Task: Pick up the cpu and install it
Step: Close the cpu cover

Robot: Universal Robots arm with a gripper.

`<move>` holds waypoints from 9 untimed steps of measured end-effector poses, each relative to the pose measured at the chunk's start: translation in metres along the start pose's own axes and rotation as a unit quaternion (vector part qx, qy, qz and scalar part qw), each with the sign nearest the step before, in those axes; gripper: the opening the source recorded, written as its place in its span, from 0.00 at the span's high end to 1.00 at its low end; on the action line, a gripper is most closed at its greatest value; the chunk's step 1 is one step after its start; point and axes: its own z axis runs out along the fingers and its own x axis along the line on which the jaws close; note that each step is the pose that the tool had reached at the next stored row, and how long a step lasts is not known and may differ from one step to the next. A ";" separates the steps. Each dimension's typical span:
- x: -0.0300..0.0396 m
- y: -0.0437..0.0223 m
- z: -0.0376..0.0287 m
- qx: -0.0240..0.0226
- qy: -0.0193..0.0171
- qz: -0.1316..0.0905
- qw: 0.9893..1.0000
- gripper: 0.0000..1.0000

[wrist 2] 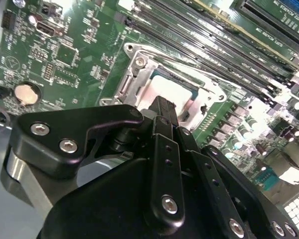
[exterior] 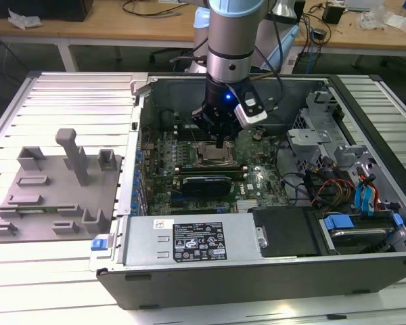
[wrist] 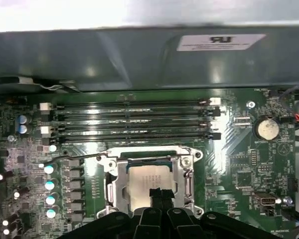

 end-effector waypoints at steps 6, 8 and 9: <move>0.0100 -0.0004 0.0001 0.000 0.000 -0.003 1.000 0.89; 0.0119 -0.0004 0.0011 0.000 0.000 -0.004 1.000 0.89; 0.0125 -0.0004 0.0018 0.000 0.000 -0.005 1.000 0.89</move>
